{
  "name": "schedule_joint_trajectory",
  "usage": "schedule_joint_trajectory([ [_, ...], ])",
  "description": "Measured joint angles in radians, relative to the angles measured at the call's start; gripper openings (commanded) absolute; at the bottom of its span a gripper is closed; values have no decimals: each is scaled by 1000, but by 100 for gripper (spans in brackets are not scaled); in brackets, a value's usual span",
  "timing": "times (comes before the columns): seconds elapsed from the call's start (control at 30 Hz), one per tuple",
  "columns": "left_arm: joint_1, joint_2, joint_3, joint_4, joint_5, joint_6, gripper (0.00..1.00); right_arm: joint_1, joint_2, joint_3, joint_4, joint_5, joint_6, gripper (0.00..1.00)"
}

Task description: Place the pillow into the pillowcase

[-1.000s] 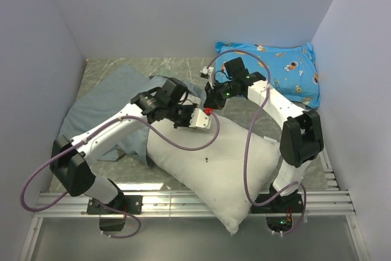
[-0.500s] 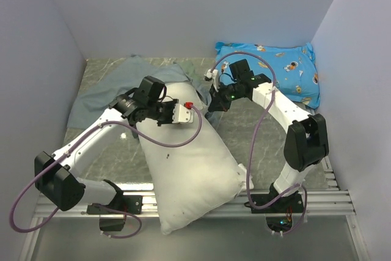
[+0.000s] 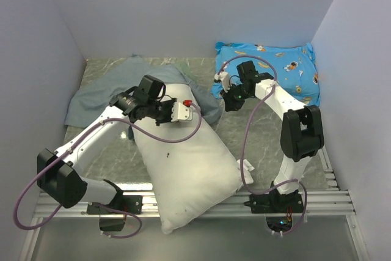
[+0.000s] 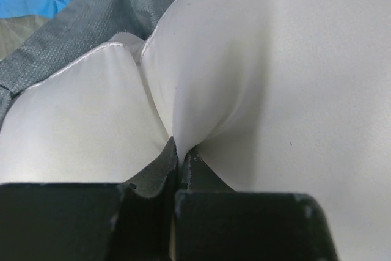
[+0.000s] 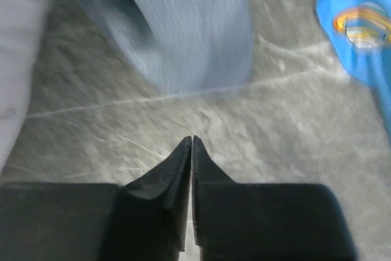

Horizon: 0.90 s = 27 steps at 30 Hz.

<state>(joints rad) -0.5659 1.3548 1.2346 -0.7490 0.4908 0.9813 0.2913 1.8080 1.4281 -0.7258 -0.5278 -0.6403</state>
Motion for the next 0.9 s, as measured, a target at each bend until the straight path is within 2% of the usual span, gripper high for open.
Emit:
schedule_joint_trajectory([
  [0.17, 2, 7, 1, 5, -21, -23, 0, -11, 41, 0, -10, 36, 7, 0],
  [0.2, 2, 11, 5, 6, -23, -31, 0, -14, 42, 0, -17, 30, 8, 5],
  [0.23, 2, 18, 10, 6, -25, -37, 0, -14, 42, 0, -23, 24, 12, 14],
  [0.27, 2, 24, 16, 8, -24, -42, 0, -15, 42, 0, -24, 19, 23, 41],
  [0.33, 2, 33, 24, 7, -21, -44, 0, -16, 42, 0, -15, 14, 56, 89],
  [0.37, 3, 35, 24, 6, -19, -42, 0, -15, 42, 0, 0, 11, 71, 97],
  [0.5, 3, 35, 24, 3, -18, -35, 0, -7, 79, 41, 47, -2, 106, 98],
  [0.73, 4, 35, 24, 4, -15, -42, 0, 27, 321, 268, 102, -52, 158, 100],
  [0.8, 4, 35, 24, 5, -15, -45, 0, 43, 359, 308, 84, -65, 160, 95],
  [0.83, 4, 35, 24, 6, -15, -47, 0, 54, 373, 331, 63, -66, 156, 87],
  [0.87, 4, 36, 24, 8, -15, -54, 0, 64, 388, 362, 36, -68, 146, 52],
  [0.9, 4, 39, 24, 12, -16, -61, 0, 74, 402, 394, 18, -72, 132, 36],
])
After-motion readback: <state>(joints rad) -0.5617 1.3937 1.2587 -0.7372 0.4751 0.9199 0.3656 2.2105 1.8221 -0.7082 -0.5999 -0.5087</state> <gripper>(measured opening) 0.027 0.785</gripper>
